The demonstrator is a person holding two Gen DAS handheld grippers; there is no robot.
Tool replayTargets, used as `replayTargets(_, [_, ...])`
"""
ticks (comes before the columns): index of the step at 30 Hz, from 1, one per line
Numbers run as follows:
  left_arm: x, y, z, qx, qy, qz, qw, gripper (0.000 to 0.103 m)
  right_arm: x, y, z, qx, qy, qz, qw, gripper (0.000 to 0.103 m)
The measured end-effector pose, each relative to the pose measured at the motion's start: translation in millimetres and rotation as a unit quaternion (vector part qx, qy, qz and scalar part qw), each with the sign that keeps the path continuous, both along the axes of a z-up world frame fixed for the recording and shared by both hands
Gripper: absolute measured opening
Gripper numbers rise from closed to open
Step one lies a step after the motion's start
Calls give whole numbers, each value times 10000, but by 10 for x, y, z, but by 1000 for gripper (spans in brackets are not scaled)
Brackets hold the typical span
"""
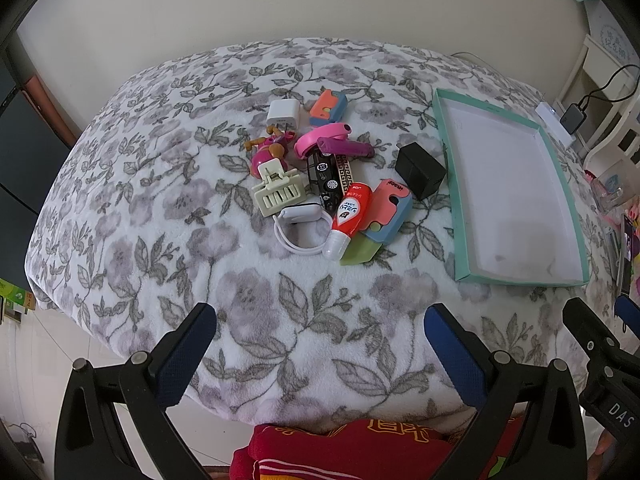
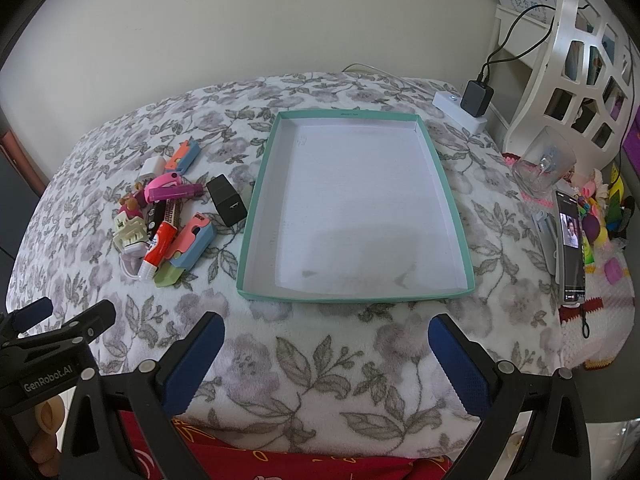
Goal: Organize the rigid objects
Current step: 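Move both grippers toward the pile of small objects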
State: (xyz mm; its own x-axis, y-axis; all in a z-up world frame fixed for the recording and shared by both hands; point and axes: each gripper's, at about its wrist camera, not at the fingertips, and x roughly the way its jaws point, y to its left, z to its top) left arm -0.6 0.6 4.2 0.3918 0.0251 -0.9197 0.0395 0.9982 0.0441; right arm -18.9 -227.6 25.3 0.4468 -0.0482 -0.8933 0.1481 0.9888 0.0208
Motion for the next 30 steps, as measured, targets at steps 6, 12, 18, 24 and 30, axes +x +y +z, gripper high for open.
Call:
replayTargets(6, [-19,13,-14,-57,-3,1,10000,103,-2,4,-15,56,9,16,10000,103])
replayTargets(12, [69,105,32,-292,-22,17,9996,103,96,-56,82,440,-95,21,9990,103])
replayTargets(18, [342,441,410,-282,-391,339,9983,103,428,42,460,517,-402,123,9978,103])
replayTargets(24, [653,720,609,-228,-629,620,9958,103,831,329,513,756,-259,282,9964,101])
replayTargets(30, [864,796,350,-309,-351,760,9960,103,1133,681,180,1009,184,462,9936,94])
